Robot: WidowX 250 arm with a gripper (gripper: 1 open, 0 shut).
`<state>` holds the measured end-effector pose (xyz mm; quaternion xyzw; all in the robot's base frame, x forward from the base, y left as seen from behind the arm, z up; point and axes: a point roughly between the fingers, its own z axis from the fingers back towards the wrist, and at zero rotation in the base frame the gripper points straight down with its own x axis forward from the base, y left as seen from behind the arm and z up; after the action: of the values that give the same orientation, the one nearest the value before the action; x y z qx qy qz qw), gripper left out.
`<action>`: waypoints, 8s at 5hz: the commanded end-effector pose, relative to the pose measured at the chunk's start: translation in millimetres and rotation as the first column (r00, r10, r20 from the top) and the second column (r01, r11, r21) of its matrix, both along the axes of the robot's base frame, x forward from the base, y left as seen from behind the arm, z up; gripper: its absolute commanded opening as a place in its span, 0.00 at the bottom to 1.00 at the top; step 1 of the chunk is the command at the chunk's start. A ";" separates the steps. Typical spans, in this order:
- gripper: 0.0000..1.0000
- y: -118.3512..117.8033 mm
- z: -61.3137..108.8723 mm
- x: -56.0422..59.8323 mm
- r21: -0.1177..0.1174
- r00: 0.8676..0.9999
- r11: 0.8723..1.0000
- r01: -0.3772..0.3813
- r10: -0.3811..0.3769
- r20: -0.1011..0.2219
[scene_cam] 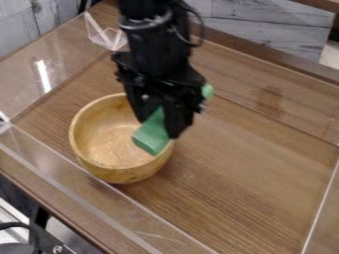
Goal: Put the green block in the brown bowl
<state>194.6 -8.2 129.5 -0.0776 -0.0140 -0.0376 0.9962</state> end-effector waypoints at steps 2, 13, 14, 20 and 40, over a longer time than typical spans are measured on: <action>0.00 38.3 5.6 11.8 0.007 0.998 1.000 -0.001 0.001 0.070; 0.00 89.9 -36.2 39.5 -0.023 0.996 0.998 -0.062 0.064 0.068; 0.00 92.6 -38.8 41.0 -0.026 0.996 0.998 -0.064 0.066 0.064; 0.00 96.7 -49.5 49.3 -0.040 0.997 0.997 -0.069 0.071 0.042; 1.00 89.6 -42.8 63.0 -0.101 0.994 0.992 -0.080 0.072 -0.082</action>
<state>246.8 78.2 70.5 -0.1445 0.0518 0.0115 0.9881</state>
